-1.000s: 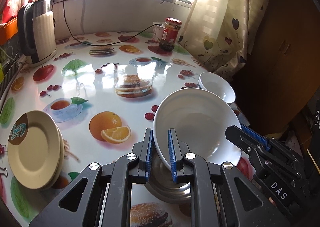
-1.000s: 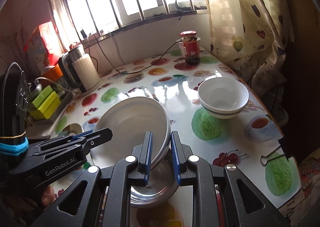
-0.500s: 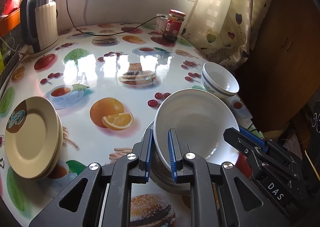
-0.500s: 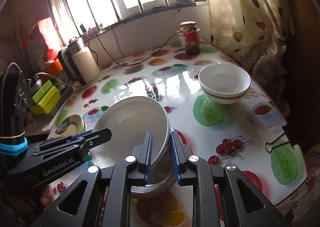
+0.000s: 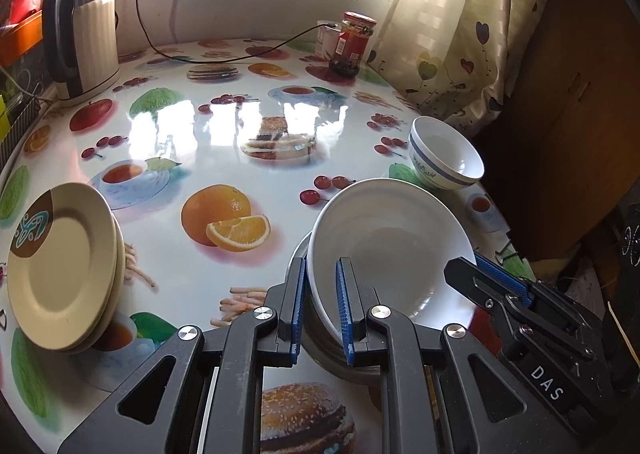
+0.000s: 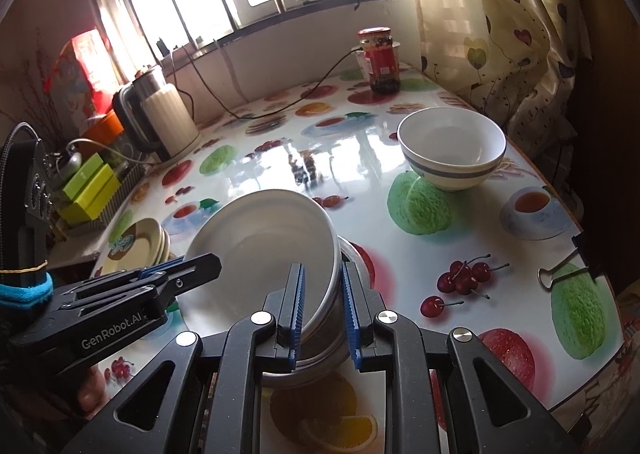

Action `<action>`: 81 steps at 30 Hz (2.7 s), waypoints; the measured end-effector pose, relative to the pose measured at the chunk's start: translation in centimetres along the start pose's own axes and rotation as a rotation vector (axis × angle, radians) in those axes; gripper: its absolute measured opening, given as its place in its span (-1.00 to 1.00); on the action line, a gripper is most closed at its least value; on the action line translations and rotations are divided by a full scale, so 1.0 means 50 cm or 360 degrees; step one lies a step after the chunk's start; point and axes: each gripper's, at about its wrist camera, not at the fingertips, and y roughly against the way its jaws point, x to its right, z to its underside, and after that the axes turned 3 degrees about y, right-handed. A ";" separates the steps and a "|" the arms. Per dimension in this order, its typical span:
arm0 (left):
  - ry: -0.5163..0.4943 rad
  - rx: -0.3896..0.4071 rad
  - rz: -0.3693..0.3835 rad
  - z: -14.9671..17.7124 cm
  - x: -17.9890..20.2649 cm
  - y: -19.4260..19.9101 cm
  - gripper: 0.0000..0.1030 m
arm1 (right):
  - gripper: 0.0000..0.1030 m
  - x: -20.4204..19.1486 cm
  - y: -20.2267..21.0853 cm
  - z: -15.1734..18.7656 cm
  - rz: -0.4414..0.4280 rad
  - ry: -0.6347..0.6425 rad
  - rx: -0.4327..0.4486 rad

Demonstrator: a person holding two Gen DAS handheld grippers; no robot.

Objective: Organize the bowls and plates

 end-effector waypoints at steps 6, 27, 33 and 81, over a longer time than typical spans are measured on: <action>0.0007 -0.0018 -0.0003 0.003 -0.002 -0.005 -0.69 | -0.62 0.000 -0.005 0.004 0.0000 -0.0004 -0.0016; 0.0026 -0.0043 -0.0008 0.006 -0.004 -0.009 -0.69 | -0.60 -0.001 -0.014 0.007 0.0002 -0.0011 -0.0036; 0.0035 -0.0045 -0.0003 0.005 -0.007 -0.012 -0.69 | -0.59 -0.001 -0.017 0.009 0.0003 -0.0009 -0.0036; -0.0088 0.0072 -0.0036 -0.028 0.026 0.014 -0.11 | 0.00 0.024 0.016 -0.027 0.0066 -0.0038 0.0053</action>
